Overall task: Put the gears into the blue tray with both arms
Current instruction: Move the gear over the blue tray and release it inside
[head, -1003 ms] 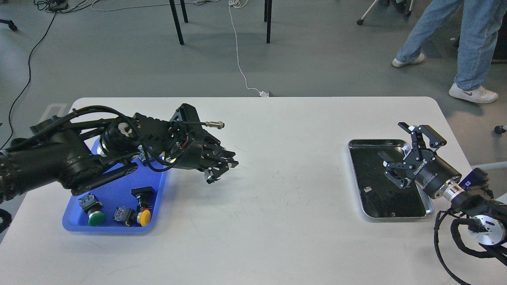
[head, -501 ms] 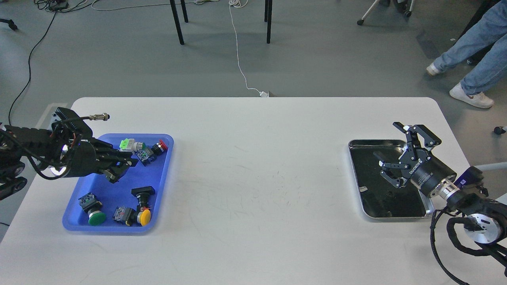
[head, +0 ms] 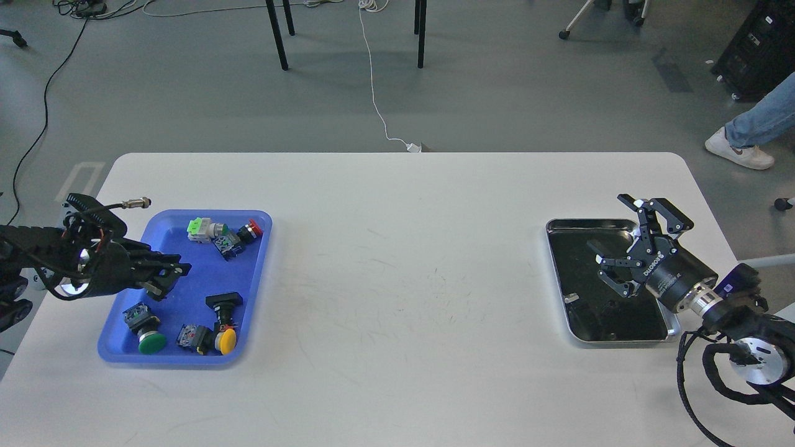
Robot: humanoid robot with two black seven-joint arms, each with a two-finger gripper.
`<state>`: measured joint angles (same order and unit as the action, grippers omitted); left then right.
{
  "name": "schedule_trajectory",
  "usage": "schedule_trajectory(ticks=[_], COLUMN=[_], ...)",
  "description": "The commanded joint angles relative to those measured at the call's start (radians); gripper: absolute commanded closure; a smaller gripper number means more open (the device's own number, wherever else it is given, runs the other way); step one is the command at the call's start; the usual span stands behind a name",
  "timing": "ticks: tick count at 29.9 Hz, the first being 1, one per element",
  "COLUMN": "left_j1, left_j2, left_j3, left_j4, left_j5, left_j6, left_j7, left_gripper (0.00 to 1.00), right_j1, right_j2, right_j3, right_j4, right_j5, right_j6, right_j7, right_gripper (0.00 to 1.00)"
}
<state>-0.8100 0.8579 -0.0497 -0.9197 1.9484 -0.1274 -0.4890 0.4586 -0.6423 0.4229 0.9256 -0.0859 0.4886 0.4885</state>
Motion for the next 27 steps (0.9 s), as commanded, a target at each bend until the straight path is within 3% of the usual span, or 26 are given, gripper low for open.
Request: schedule_trajectory(ticks=[1,7,9,12,17,20,27], left_j1=[0.012,0.018,0.018,0.018,0.014,0.014,0.017], left_j2=[0.000,0.006,0.006,0.006,0.012,0.010,-0.003], left_j3=[0.002,0.002,-0.001,-0.004,-0.030,-0.143,-0.246], left_j4=[0.010,0.012,0.012,0.012,0.002,-0.039,-0.252], left_j5=[0.009,0.014,0.012,0.012,-0.003,-0.058,-0.573], left_j6=[0.000,0.002,0.000,0.003,0.031,0.046,0.049], left_j7=[0.000,0.000,0.000,0.000,0.000,0.000,0.000], left_gripper=[0.82,0.74,0.59,0.20,0.15,0.14,0.07], right_j1=[0.000,-0.001,-0.001,-0.001,-0.001,-0.001,0.000], right_j2=[0.001,-0.004,-0.004,-0.004,-0.008,-0.010,-0.010], right_j3=[0.001,0.001,0.001,0.001,0.001,0.002,0.005], right_j4=[0.001,0.001,0.001,0.001,0.001,0.002,0.007], right_j5=[0.000,0.000,0.000,0.000,0.000,0.000,0.002], right_j6=[0.000,0.000,0.000,0.000,0.000,0.000,0.000], right_j7=[0.000,0.000,0.000,0.000,0.000,0.000,0.000], right_gripper=[0.04,0.04,0.04,0.04,0.04,0.04,0.04])
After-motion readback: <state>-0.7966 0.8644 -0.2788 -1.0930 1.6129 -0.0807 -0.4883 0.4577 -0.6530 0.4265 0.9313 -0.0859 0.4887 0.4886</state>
